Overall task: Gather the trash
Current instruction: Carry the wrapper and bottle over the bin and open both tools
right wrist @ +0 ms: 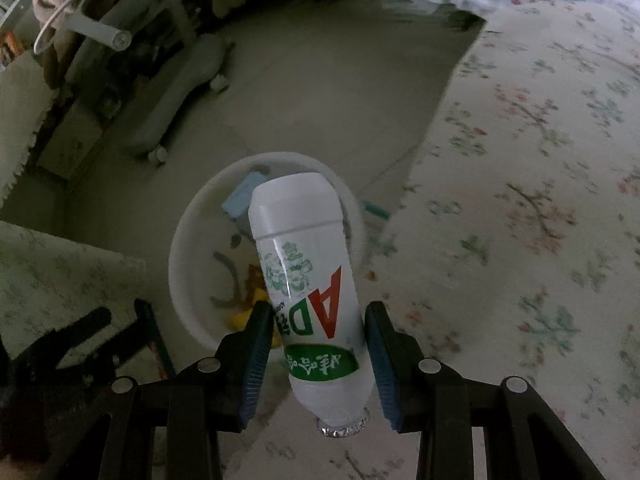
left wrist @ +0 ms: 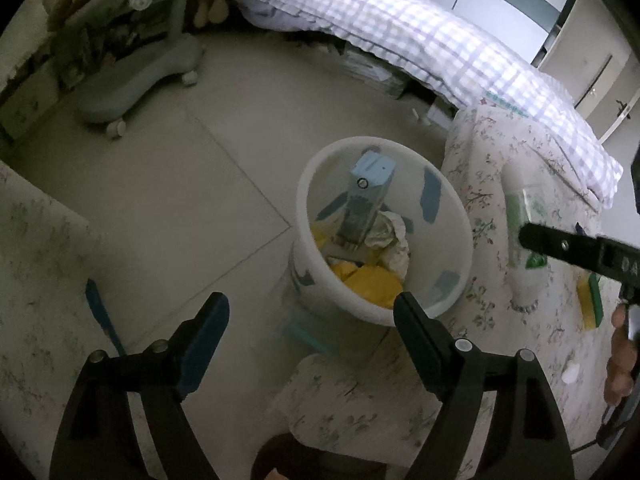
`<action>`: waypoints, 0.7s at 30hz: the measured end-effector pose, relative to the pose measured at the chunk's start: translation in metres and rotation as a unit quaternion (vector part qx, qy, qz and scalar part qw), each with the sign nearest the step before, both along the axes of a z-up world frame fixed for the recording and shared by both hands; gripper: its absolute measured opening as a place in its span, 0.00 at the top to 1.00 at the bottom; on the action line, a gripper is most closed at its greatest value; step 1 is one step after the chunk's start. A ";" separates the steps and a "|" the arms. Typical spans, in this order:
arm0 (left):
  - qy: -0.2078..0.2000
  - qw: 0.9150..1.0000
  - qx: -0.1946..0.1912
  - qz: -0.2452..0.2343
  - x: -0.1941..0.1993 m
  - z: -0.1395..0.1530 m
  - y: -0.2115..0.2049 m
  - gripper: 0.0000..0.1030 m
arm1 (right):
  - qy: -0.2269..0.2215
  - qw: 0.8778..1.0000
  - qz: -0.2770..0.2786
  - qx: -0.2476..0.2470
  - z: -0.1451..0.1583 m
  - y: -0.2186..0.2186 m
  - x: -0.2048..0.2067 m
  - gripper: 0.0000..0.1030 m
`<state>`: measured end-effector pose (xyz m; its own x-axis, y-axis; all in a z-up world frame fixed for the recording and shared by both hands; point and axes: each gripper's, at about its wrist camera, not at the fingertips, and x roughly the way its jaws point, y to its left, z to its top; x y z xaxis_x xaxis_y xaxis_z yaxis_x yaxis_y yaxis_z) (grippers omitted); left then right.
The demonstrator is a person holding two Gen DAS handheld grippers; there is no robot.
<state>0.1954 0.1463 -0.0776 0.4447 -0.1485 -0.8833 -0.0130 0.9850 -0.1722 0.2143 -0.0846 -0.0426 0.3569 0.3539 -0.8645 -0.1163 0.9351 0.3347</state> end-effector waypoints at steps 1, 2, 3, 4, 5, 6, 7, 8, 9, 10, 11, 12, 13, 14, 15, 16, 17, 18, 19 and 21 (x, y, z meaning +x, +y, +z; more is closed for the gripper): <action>0.001 1.000 0.001 0.000 0.000 -0.001 0.002 0.16 | 0.001 1.000 0.002 -0.002 -0.001 0.005 0.003 0.59; 0.001 1.000 0.002 0.001 -0.001 -0.002 0.003 0.16 | 0.001 1.000 0.004 -0.003 -0.001 0.009 0.005 0.59; 0.002 1.000 0.002 0.001 0.000 -0.002 0.004 0.16 | 0.001 1.000 0.004 -0.002 -0.002 0.011 0.007 0.59; 0.002 1.000 0.002 0.001 0.000 -0.003 0.005 0.16 | 0.000 1.000 0.004 -0.001 -0.002 0.013 0.008 0.59; 0.001 1.000 0.001 0.002 -0.001 -0.002 0.006 0.16 | -0.001 1.000 0.004 0.002 -0.002 0.015 0.010 0.58; -0.001 1.000 -0.001 0.002 -0.001 -0.002 0.006 0.15 | -0.001 1.000 0.004 0.005 -0.002 0.016 0.011 0.58; -0.003 1.000 -0.002 0.001 -0.002 -0.001 0.006 0.12 | -0.001 1.000 0.004 0.007 -0.003 0.016 0.011 0.57; -0.004 1.000 -0.002 0.000 -0.002 -0.001 0.006 0.08 | 0.002 1.000 0.003 0.012 -0.002 0.015 0.012 0.55; -0.006 1.000 -0.002 -0.001 -0.003 0.000 0.005 0.07 | 0.001 1.000 0.001 0.015 -0.001 0.014 0.011 0.46; -0.006 1.000 -0.002 -0.002 -0.004 0.000 0.005 0.07 | -0.002 1.000 -0.002 0.015 0.001 0.012 0.010 0.42; -0.006 1.000 -0.001 -0.003 -0.005 0.001 0.005 0.06 | -0.009 1.000 -0.005 0.012 0.005 0.009 0.008 0.38; -0.005 1.000 -0.001 -0.004 -0.005 0.001 0.004 0.06 | -0.013 1.000 -0.006 0.009 0.009 0.007 0.007 0.37; -0.004 1.000 -0.003 -0.005 -0.006 0.002 0.002 0.04 | -0.016 1.000 -0.006 0.006 0.013 0.004 0.005 0.37; -0.004 1.000 -0.005 -0.006 -0.007 0.004 0.001 0.03 | -0.019 1.000 -0.008 0.003 0.016 0.001 0.004 0.36; -0.005 1.000 -0.007 -0.007 -0.008 0.006 -0.001 0.03 | -0.022 1.000 -0.011 0.000 0.020 -0.003 0.001 0.35; -0.007 1.000 -0.008 -0.009 -0.010 0.009 -0.004 0.03 | -0.025 1.000 -0.015 -0.001 0.024 -0.008 -0.002 0.35; -0.008 1.000 -0.009 -0.012 -0.011 0.011 -0.007 0.03 | -0.029 0.999 -0.018 -0.002 0.028 -0.013 -0.004 0.34; -0.008 1.000 -0.009 -0.015 -0.013 0.013 -0.010 0.03 | -0.030 0.999 -0.021 -0.003 0.030 -0.017 -0.006 0.33; -0.010 1.000 -0.009 -0.018 -0.015 0.016 -0.014 0.03 | -0.032 0.999 -0.026 -0.006 0.034 -0.024 -0.010 0.33; -0.014 1.000 -0.008 -0.026 -0.019 0.021 -0.022 0.03 | -0.033 0.999 -0.030 -0.010 0.040 -0.034 -0.016 0.33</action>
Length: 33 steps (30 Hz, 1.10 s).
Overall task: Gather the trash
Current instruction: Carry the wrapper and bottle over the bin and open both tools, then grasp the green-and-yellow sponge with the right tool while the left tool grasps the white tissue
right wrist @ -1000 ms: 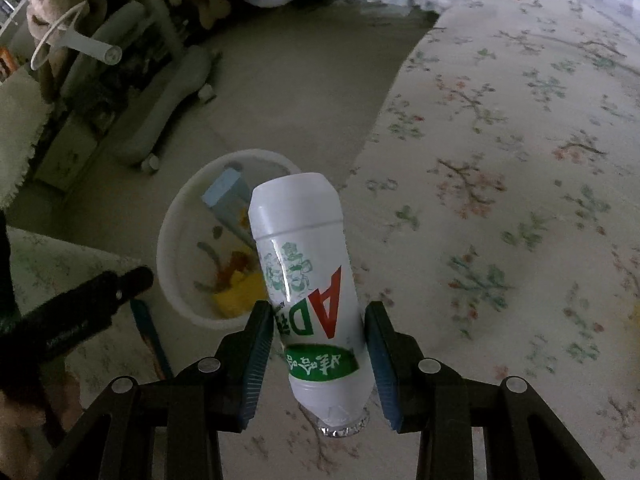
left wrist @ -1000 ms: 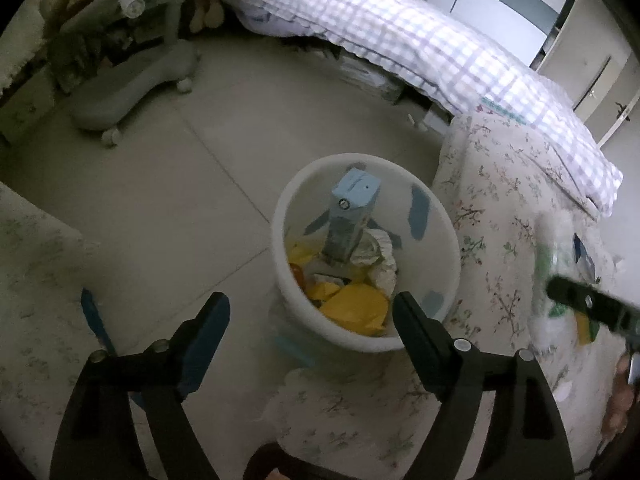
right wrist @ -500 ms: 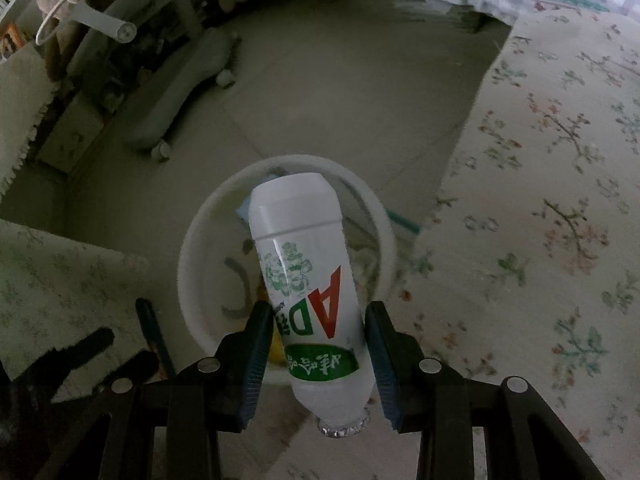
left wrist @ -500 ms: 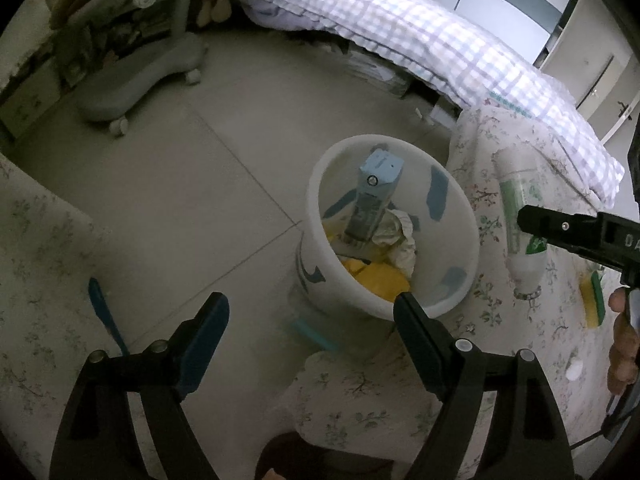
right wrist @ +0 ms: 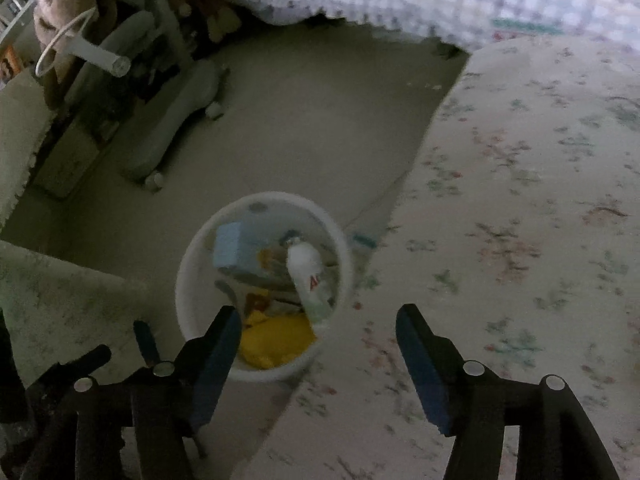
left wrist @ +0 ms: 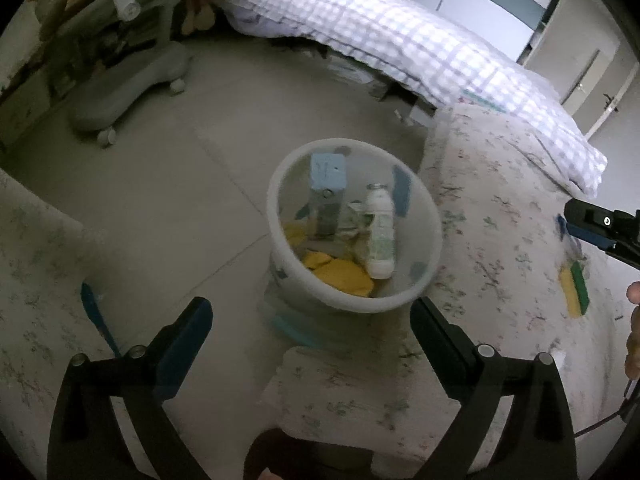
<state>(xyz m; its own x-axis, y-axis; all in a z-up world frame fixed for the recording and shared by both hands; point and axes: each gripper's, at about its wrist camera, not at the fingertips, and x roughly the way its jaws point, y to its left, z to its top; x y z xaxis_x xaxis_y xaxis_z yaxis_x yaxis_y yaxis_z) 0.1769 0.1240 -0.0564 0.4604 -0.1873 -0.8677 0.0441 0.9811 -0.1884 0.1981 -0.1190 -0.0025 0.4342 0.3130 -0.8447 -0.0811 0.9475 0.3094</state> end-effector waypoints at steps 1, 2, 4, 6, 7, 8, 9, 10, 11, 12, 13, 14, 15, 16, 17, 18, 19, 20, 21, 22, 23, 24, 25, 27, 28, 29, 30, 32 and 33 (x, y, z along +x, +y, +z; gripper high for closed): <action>-0.002 1.000 0.001 -0.004 -0.001 0.003 -0.004 0.03 | -0.002 1.000 -0.003 -0.003 0.004 -0.006 -0.004 0.33; -0.004 1.000 0.003 -0.008 -0.003 0.005 -0.008 0.02 | -0.005 1.000 -0.005 -0.006 0.007 -0.013 -0.009 0.33; -0.011 1.000 0.003 -0.016 -0.008 0.012 -0.018 0.02 | -0.010 1.000 -0.011 -0.007 0.014 -0.025 -0.017 0.32; -0.013 1.000 0.001 -0.022 -0.012 0.016 -0.026 0.02 | -0.016 1.000 -0.022 -0.005 0.021 -0.039 -0.027 0.30; -0.015 1.000 -0.001 -0.028 -0.015 0.019 -0.033 0.02 | -0.019 0.999 -0.026 -0.004 0.022 -0.045 -0.032 0.29; -0.016 0.999 -0.003 -0.031 -0.017 0.020 -0.039 0.02 | -0.022 0.999 -0.033 -0.003 0.025 -0.054 -0.038 0.28; -0.016 0.999 -0.004 -0.034 -0.018 0.022 -0.042 0.02 | -0.023 0.999 -0.037 -0.003 0.027 -0.061 -0.040 0.27; -0.017 0.999 -0.004 -0.039 -0.021 0.023 -0.048 0.02 | -0.024 0.999 -0.042 -0.003 0.028 -0.069 -0.045 0.26; -0.018 0.999 -0.005 -0.044 -0.023 0.026 -0.054 0.02 | -0.023 0.999 -0.047 -0.005 0.029 -0.077 -0.050 0.26; -0.020 0.999 -0.005 -0.046 -0.025 0.027 -0.058 0.02 | -0.022 0.998 -0.052 -0.008 0.030 -0.085 -0.054 0.26; -0.022 0.999 -0.006 -0.049 -0.027 0.029 -0.063 0.02 | -0.021 0.998 -0.058 -0.013 0.030 -0.094 -0.059 0.26; -0.024 0.998 -0.005 -0.051 -0.028 0.030 -0.067 0.02 | -0.021 0.998 -0.062 -0.017 0.031 -0.102 -0.064 0.26; -0.026 0.998 -0.005 -0.053 -0.029 0.031 -0.072 0.02 | -0.021 0.997 -0.067 -0.019 0.031 -0.109 -0.068 0.26; -0.027 0.998 -0.004 -0.055 -0.031 0.031 -0.077 0.02 | -0.021 0.997 -0.073 -0.022 0.031 -0.118 -0.073 0.26; -0.028 0.998 -0.004 -0.057 -0.032 0.031 -0.081 0.02 | -0.021 0.996 -0.078 -0.023 0.031 -0.125 -0.077 0.25; -0.030 0.998 -0.006 -0.060 -0.034 0.032 -0.087 0.02 | -0.020 0.996 -0.085 -0.024 0.031 -0.136 -0.081 0.25; -0.030 0.998 -0.007 -0.062 -0.034 0.031 -0.090 0.02 | -0.020 0.995 -0.091 -0.024 0.031 -0.144 -0.085 0.25; -0.030 0.998 -0.006 -0.064 -0.035 0.031 -0.095 0.02 | -0.019 0.995 -0.097 -0.026 0.030 -0.153 -0.088 0.25; -0.030 0.997 -0.006 -0.068 -0.036 0.031 -0.101 0.02 | -0.018 0.994 -0.101 -0.028 0.029 -0.159 -0.091 0.25; -0.029 0.997 -0.005 -0.070 -0.036 0.030 -0.105 0.02 | -0.015 0.994 -0.106 -0.031 0.027 -0.166 -0.093 0.25; -0.027 0.997 -0.005 -0.073 -0.036 0.029 -0.108 0.02 | -0.009 0.993 -0.114 -0.036 0.023 -0.175 -0.095 0.25; -0.024 0.997 -0.006 -0.077 -0.036 0.029 -0.112 0.02 | -0.004 0.992 -0.118 -0.041 0.019 -0.181 -0.096 0.25; -0.021 0.997 -0.006 -0.081 -0.036 0.028 -0.117 0.02 | 0.000 0.991 -0.122 -0.049 0.015 -0.186 -0.097 0.25; -0.012 0.996 -0.008 -0.090 -0.036 0.026 -0.127 0.02 | 0.005 0.990 -0.125 -0.062 0.007 -0.194 -0.099 0.25; -0.008 0.996 -0.010 -0.094 -0.035 0.026 -0.131 0.02 | 0.009 0.990 -0.128 -0.066 0.002 -0.198 -0.099 0.25; -0.004 0.995 -0.011 -0.098 -0.035 0.025 -0.135 0.02 | 0.015 0.989 -0.131 -0.066 -0.004 -0.204 -0.099 0.25; -0.001 0.995 -0.012 -0.101 -0.035 0.024 -0.138 0.02 | 0.020 0.989 -0.135 -0.063 -0.009 -0.208 -0.099 0.25; 0.008 0.994 -0.011 -0.110 -0.034 0.023 -0.146 0.02 | 0.029 0.988 -0.141 -0.061 -0.020 -0.216 -0.099 0.25; 0.011 0.993 -0.009 -0.115 -0.034 0.022 -0.150 0.02 | 0.034 0.987 -0.145 -0.063 -0.026 -0.219 -0.097 0.25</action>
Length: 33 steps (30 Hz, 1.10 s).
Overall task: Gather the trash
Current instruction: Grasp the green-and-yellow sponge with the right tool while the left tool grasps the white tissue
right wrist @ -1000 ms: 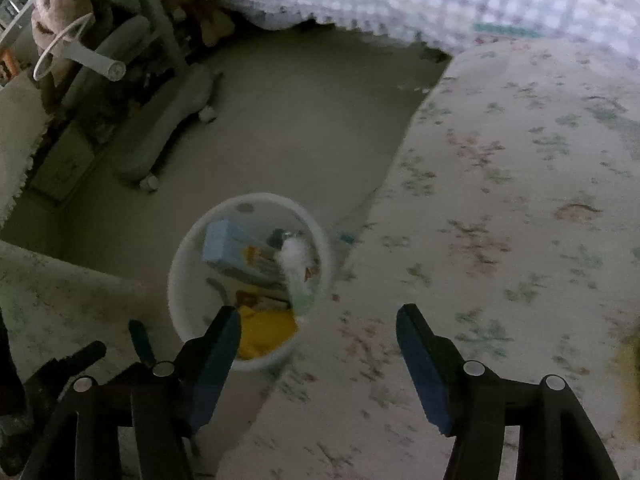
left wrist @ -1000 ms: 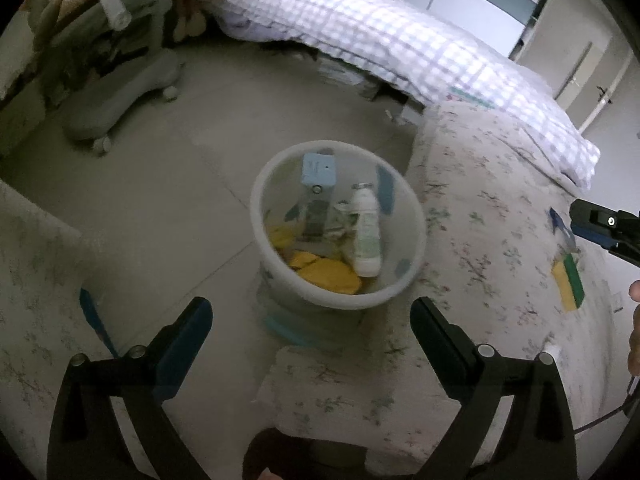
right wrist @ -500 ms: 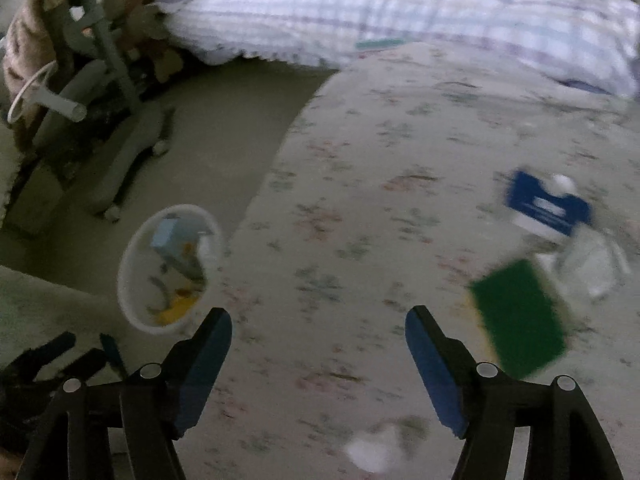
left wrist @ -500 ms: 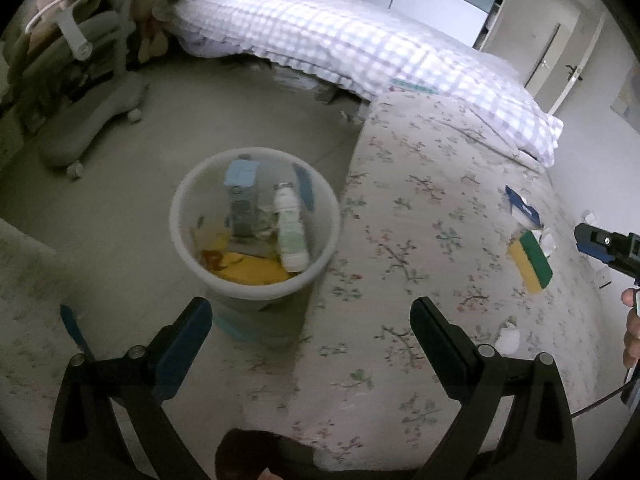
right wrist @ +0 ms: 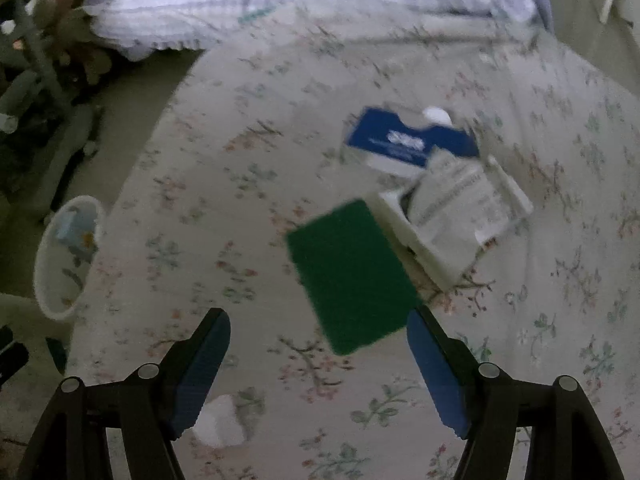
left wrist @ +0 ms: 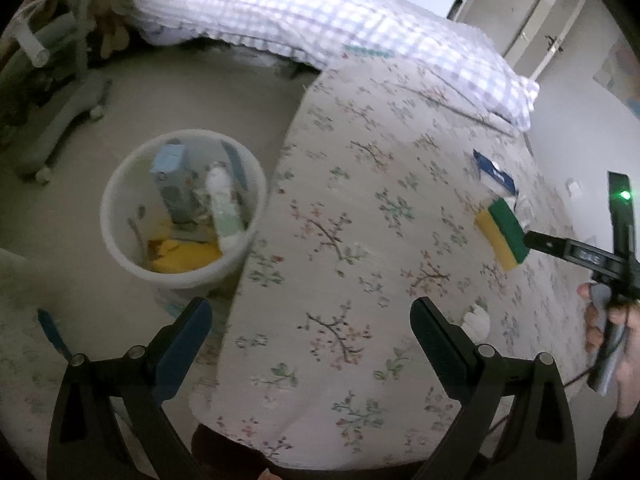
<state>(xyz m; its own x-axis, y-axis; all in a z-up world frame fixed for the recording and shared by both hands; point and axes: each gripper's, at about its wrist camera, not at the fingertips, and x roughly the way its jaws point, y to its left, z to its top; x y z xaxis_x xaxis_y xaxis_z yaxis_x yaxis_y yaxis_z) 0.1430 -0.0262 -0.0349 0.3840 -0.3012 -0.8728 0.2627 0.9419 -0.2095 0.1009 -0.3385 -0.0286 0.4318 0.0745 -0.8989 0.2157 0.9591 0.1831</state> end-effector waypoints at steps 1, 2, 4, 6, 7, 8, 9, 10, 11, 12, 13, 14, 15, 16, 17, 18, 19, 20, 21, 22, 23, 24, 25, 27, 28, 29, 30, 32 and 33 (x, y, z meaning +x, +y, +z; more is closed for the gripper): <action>0.004 1.000 0.005 -0.007 0.000 -0.001 -0.006 0.02 | 0.004 1.000 -0.003 -0.003 -0.005 -0.003 0.002 0.25; 0.007 1.000 0.011 -0.012 0.000 -0.002 -0.009 0.02 | 0.008 1.000 -0.004 -0.006 -0.009 -0.004 0.004 0.25; 0.011 0.999 0.020 -0.023 0.000 -0.004 -0.016 0.02 | 0.020 1.000 -0.005 -0.014 -0.021 -0.007 0.010 0.25; 0.016 0.999 0.027 -0.035 0.000 -0.006 -0.024 0.02 | 0.031 0.999 -0.003 -0.019 -0.031 -0.008 0.014 0.25; 0.022 0.998 0.032 -0.044 0.000 -0.007 -0.030 0.03 | 0.035 0.999 -0.001 -0.022 -0.037 -0.007 0.016 0.25; 0.028 0.998 0.034 -0.050 0.000 -0.007 -0.034 0.03 | 0.038 0.999 0.001 -0.024 -0.041 -0.006 0.018 0.25; 0.031 0.998 0.033 -0.054 0.000 -0.007 -0.036 0.03 | 0.042 0.999 0.003 -0.026 -0.045 -0.005 0.019 0.25; 0.040 0.997 0.029 -0.063 0.000 -0.007 -0.043 0.03 | 0.044 0.999 0.004 -0.028 -0.047 -0.004 0.019 0.26; 0.046 0.996 0.027 -0.072 -0.001 -0.007 -0.049 0.03 | 0.044 0.998 0.006 -0.032 -0.049 -0.004 0.018 0.37; 0.053 0.995 0.026 -0.081 -0.001 -0.007 -0.055 0.03 | 0.045 0.998 0.010 -0.035 -0.049 -0.003 0.017 0.41; 0.058 0.994 0.025 -0.088 -0.003 -0.008 -0.060 0.03 | 0.039 0.998 0.017 -0.039 -0.047 -0.002 0.014 0.43; 0.063 0.993 0.024 -0.095 -0.003 -0.010 -0.067 0.03 | 0.036 0.998 0.022 -0.040 -0.044 -0.002 0.011 0.45; 0.072 0.991 0.023 -0.108 -0.005 -0.013 -0.077 0.03 | 0.034 0.998 0.024 -0.038 -0.041 -0.003 0.008 0.46; 0.080 0.990 0.021 -0.117 -0.006 -0.015 -0.086 0.03 | 0.031 0.999 0.023 -0.034 -0.036 -0.005 0.003 0.46; 0.085 0.988 0.017 -0.126 -0.008 -0.017 -0.094 0.03 | 0.027 0.999 0.021 -0.028 -0.031 -0.007 -0.001 0.46; 0.091 0.987 0.013 -0.134 -0.009 -0.020 -0.101 0.04 | 0.023 0.999 0.018 -0.023 -0.025 -0.009 -0.006 0.46; 0.099 0.985 0.010 -0.142 -0.010 -0.023 -0.109 0.06 | 0.017 1.000 0.016 -0.018 -0.019 -0.013 -0.013 0.46; 0.107 0.983 0.005 -0.149 -0.011 -0.026 -0.117 0.09 | 0.014 1.000 0.015 -0.014 -0.014 -0.015 -0.018 0.46; 0.115 0.981 -0.004 -0.155 -0.012 -0.028 -0.123 0.11 | 0.012 1.000 0.014 -0.013 -0.011 -0.016 -0.022 0.46; 0.121 0.979 -0.012 -0.162 -0.013 -0.031 -0.129 0.16 | 0.011 1.000 0.013 -0.011 -0.007 -0.021 -0.029 0.46; 0.124 0.978 -0.017 -0.165 -0.013 -0.032 -0.134 0.21 | 0.012 1.000 0.011 -0.010 -0.005 -0.024 -0.034 0.46; 0.130 0.976 -0.022 -0.172 -0.015 -0.036 -0.142 0.24 | 0.013 1.000 0.010 -0.010 -0.004 -0.028 -0.039 0.46; 0.135 0.974 -0.026 -0.177 -0.016 -0.039 -0.148 0.30 | 0.014 1.000 0.008 -0.011 -0.003 -0.032 -0.045 0.46; 0.142 0.972 -0.028 -0.185 -0.019 -0.045 -0.156 0.38 | 0.016 1.000 0.002 -0.010 -0.002 -0.040 -0.054 0.46; 0.146 0.970 -0.027 -0.191 -0.021 -0.049 -0.162 0.45 | 0.015 1.000 -0.001 -0.008 -0.003 -0.043 -0.057 0.46; 0.148 0.970 -0.026 -0.193 -0.023 -0.051 -0.165 0.52 | 0.015 1.000 -0.004 -0.006 -0.003 -0.047 -0.059 0.46; 0.151 0.969 -0.024 -0.196 -0.025 -0.056 -0.169 0.55 | 0.015 1.000 -0.007 -0.002 -0.004 -0.051 -0.064 0.46; 0.144 0.970 -0.023 -0.193 -0.027 -0.058 -0.171 0.62 | 0.018 1.000 -0.011 0.003 -0.007 -0.056 -0.071 0.46; 0.140 0.971 -0.023 -0.192 -0.028 -0.058 -0.171 0.65 | 0.020 1.000 -0.012 0.003 -0.008 -0.058 -0.074 0.46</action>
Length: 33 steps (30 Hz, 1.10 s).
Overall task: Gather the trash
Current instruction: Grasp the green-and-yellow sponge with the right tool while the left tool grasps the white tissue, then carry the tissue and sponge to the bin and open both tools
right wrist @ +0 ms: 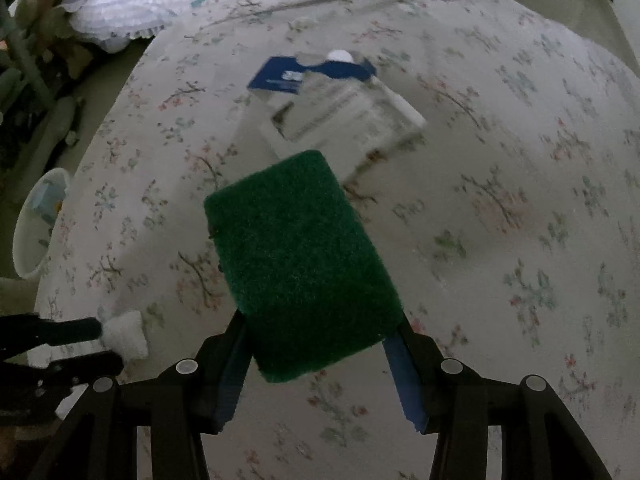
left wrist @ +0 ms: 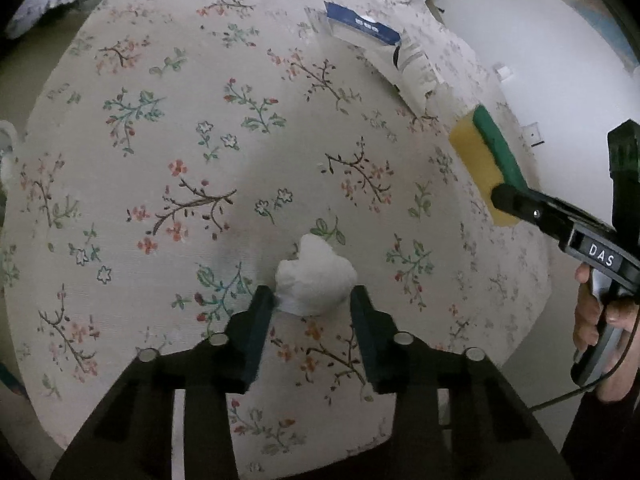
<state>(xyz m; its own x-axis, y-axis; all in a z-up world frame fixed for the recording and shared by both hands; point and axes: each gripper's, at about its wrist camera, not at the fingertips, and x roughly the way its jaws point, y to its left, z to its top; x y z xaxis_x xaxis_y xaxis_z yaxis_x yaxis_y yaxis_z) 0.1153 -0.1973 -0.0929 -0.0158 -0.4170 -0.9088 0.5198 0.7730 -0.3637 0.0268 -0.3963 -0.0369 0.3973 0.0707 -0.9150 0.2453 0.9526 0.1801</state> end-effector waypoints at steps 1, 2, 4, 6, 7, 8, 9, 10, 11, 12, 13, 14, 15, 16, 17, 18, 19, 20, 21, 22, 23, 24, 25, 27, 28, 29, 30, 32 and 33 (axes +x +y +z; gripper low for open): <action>-0.002 1.000 0.000 0.003 0.000 -0.001 0.000 0.72 | 0.001 1.000 -0.001 0.000 -0.001 -0.001 -0.003 0.46; 0.000 1.000 -0.003 0.007 0.001 -0.002 0.001 0.74 | 0.003 1.000 -0.002 0.001 -0.002 -0.002 -0.004 0.46; 0.004 1.000 -0.007 0.018 0.004 -0.003 0.004 0.77 | 0.005 1.000 -0.004 0.004 -0.005 -0.003 -0.007 0.46; 0.001 1.000 -0.003 0.027 0.008 -0.001 0.008 0.78 | 0.006 1.000 -0.004 0.007 -0.007 -0.001 -0.007 0.46; -0.003 0.999 -0.007 0.036 0.010 0.002 0.014 0.78 | 0.004 1.000 -0.001 0.009 -0.006 0.001 -0.007 0.46; -0.004 0.999 -0.014 0.044 0.015 0.006 0.019 0.78 | 0.002 1.000 0.003 0.011 -0.005 0.003 -0.006 0.46; -0.005 0.998 -0.020 0.053 0.018 0.010 0.026 0.78 | -0.001 1.000 0.006 0.011 -0.004 0.006 -0.006 0.46; -0.007 0.998 -0.025 0.062 0.021 0.014 0.033 0.78 | -0.001 1.000 0.009 0.012 -0.003 0.009 -0.005 0.46; -0.012 0.997 -0.030 0.072 0.024 0.019 0.043 0.78 | -0.001 1.000 0.013 0.012 -0.002 0.012 -0.003 0.46; -0.017 0.996 -0.033 0.081 0.027 0.023 0.051 0.78 | -0.002 1.000 0.017 0.011 -0.001 0.015 -0.002 0.46; -0.021 0.995 -0.036 0.088 0.029 0.026 0.059 0.78 | -0.002 1.000 0.022 0.009 0.000 0.021 0.001 0.46; -0.026 0.994 -0.040 0.098 0.033 0.030 0.072 0.78 | -0.003 1.000 0.025 0.009 0.001 0.024 0.002 0.46; -0.029 0.993 -0.042 0.104 0.038 0.033 0.082 0.78 | -0.004 1.000 0.029 0.009 0.003 0.030 0.005 0.46; -0.034 0.992 -0.046 0.115 0.042 0.036 0.095 0.78 | -0.006 0.999 0.034 0.008 0.004 0.035 0.008 0.46; -0.037 0.991 -0.047 0.123 0.045 0.039 0.107 0.78 | -0.007 0.999 0.037 0.008 0.006 0.039 0.010 0.46; -0.039 0.990 -0.048 0.128 0.047 0.040 0.115 0.78 | -0.007 0.999 0.042 0.007 0.007 0.046 0.013 0.46; -0.043 0.988 -0.049 0.139 0.051 0.042 0.128 0.78 | -0.008 0.999 0.047 0.006 0.009 0.052 0.016 0.46; -0.046 0.987 -0.051 0.146 0.054 0.044 0.140 0.78 | -0.009 0.999 0.050 0.005 0.010 0.058 0.018 0.46; -0.049 0.985 -0.054 0.155 0.054 0.044 0.154 0.78 | -0.010 0.998 0.056 0.004 0.011 0.065 0.022 0.46; -0.051 0.984 -0.057 0.163 0.057 0.046 0.166 0.78 | -0.011 0.998 0.060 0.005 0.012 0.072 0.024 0.46; -0.052 0.982 -0.060 0.171 0.059 0.046 0.175 0.78 | -0.012 0.998 0.064 0.006 0.013 0.078 0.027 0.46; -0.053 0.981 -0.061 0.176 0.059 0.047 0.185 0.78 | -0.012 0.998 0.069 0.007 0.014 0.085 0.030 0.46; -0.055 0.979 -0.063 0.186 0.062 0.047 0.197 0.78 | -0.013 0.997 0.074 0.008 0.015 0.093 0.034 0.46; -0.056 0.976 -0.066 0.202 0.067 0.047 0.218 0.78 | -0.014 0.996 0.083 0.008 0.017 0.107 0.040 0.46; -0.057 0.975 -0.066 0.206 0.069 0.047 0.225 0.78 | -0.015 0.996 0.091 0.008 0.018 0.117 0.044 0.46; -0.060 0.973 -0.066 0.212 0.071 0.046 0.233 0.78 | -0.015 0.995 0.095 0.008 0.019 0.124 0.047 0.46; -0.064 0.972 -0.064 0.216 0.073 0.046 0.239 0.78 | -0.016 0.995 0.100 0.009 0.020 0.133 0.051 0.46; -0.068 0.970 -0.063 0.226 0.075 0.045 0.251 0.78 | -0.018 0.994 0.110 0.011 0.021 0.150 0.058 0.46; -0.069 0.969 -0.062 0.230 0.076 0.045 0.255 0.78 | -0.018 0.993 0.115 0.011 0.021 0.156 0.061 0.46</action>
<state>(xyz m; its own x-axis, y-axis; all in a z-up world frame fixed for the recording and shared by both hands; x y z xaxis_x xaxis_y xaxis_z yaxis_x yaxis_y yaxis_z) 0.1912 0.0577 -0.0483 0.3161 -0.4578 -0.8310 0.1810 0.8889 -0.4208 0.0880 -0.2400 -0.0156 0.4011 0.1827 -0.8976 0.0146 0.9785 0.2057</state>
